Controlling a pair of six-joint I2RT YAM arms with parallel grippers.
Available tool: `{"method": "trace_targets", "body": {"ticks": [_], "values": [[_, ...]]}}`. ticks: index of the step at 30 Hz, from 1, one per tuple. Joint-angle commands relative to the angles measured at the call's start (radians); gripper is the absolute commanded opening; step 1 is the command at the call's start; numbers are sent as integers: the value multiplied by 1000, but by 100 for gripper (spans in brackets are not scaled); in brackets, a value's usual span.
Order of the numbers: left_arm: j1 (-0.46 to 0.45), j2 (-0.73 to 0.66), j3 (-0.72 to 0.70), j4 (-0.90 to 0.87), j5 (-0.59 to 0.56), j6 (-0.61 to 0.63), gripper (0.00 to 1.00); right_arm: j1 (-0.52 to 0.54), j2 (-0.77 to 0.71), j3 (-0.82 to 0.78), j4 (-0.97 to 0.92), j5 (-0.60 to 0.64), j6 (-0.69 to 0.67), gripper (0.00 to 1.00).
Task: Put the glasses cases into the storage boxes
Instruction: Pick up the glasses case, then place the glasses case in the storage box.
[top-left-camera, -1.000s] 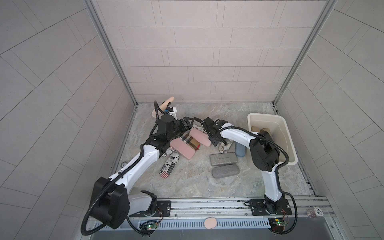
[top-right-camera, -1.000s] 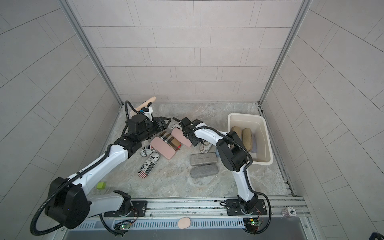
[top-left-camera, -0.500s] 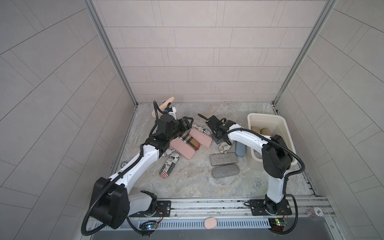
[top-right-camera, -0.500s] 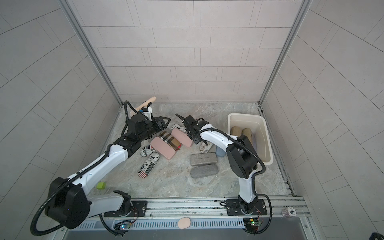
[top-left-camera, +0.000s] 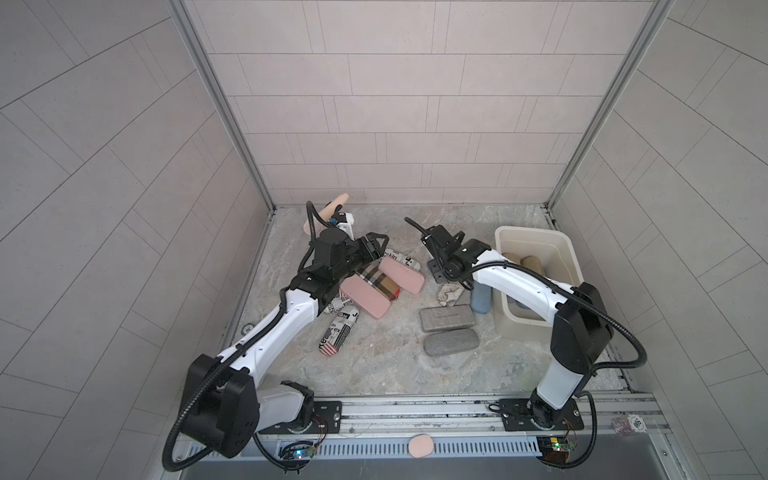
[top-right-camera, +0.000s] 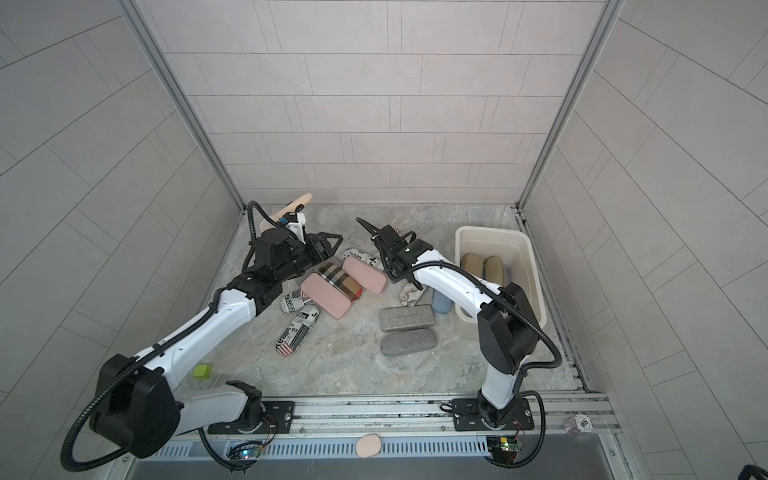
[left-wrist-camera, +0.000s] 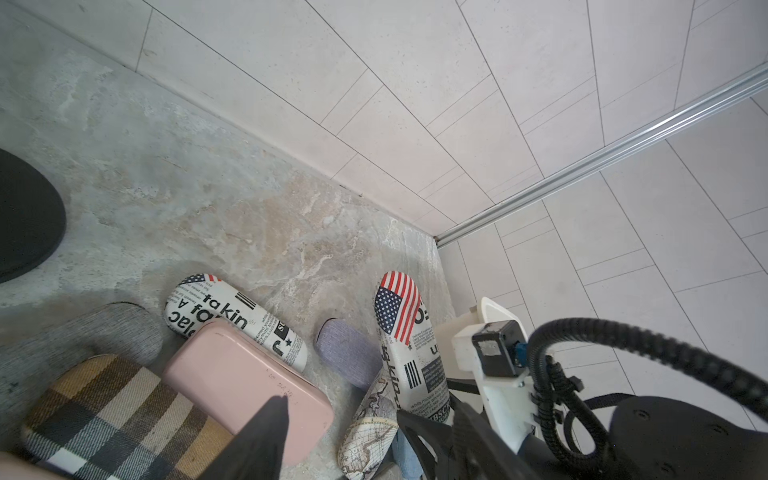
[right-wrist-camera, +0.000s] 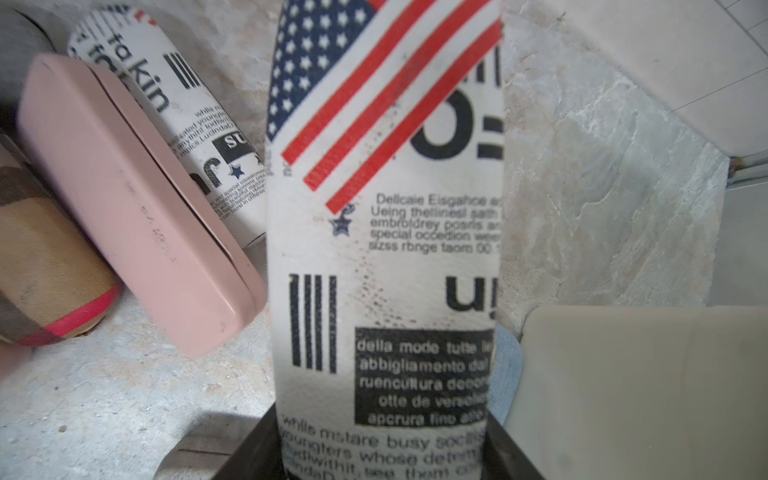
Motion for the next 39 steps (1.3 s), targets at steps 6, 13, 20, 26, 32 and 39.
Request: {"method": "trace_targets", "body": {"ticks": [6, 13, 20, 26, 32, 39], "values": [[-29, -17, 3, 100, 70, -21, 69, -39, -208, 41, -95, 38, -20, 59], [-64, -9, 4, 99, 72, -6, 69, -244, -440, -85, -110, 1, -42, 59], [-73, 6, 15, 77, 76, 0, 69, -570, -568, -330, -62, -154, 1, 59], [-73, 3, 18, 60, 62, 16, 69, -600, -460, -373, -12, -213, 12, 59], [-74, 3, 17, 58, 61, 16, 69, -613, -299, -317, 1, -283, 4, 62], [-74, 1, 18, 55, 59, 18, 69, -632, -185, -271, -1, -328, 1, 63]]}}
